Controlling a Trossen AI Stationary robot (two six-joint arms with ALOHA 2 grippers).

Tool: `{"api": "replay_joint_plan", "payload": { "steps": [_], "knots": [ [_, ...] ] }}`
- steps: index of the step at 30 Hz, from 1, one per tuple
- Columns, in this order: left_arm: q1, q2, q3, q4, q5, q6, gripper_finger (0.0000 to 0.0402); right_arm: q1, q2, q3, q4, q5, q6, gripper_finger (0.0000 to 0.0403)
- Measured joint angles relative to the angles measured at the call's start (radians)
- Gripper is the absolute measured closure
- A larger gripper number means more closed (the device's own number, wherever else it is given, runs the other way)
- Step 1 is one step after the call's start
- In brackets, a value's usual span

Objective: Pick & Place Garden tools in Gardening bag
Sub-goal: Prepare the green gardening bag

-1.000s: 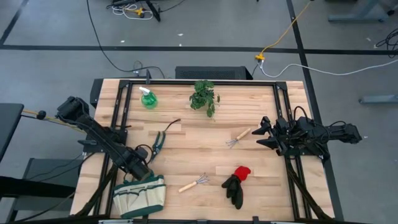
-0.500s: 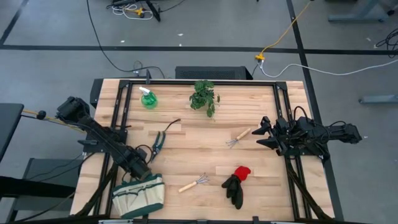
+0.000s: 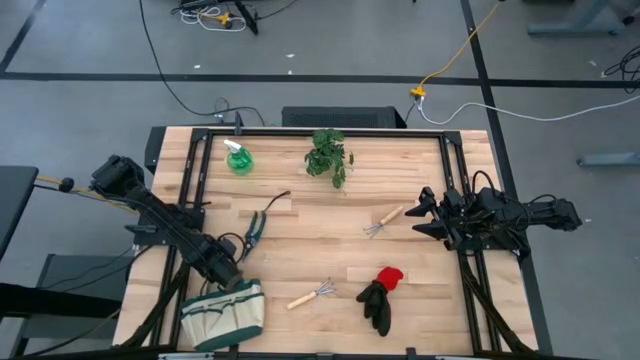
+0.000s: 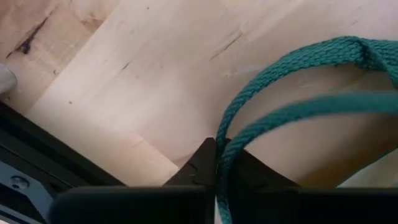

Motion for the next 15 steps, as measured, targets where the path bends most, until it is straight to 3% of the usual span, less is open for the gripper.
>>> {"api": "replay_joint_plan", "payload": {
  "steps": [7,15],
  "knots": [
    [0.014,0.000,0.013,-0.021,0.000,0.010,0.0383,0.000,0.000,0.000,0.000,0.000,-0.006,0.0183],
    [0.048,0.000,0.157,-0.201,-0.041,0.108,0.0389,0.000,0.000,0.000,0.000,0.000,-0.005,0.0183]
  ]
}}
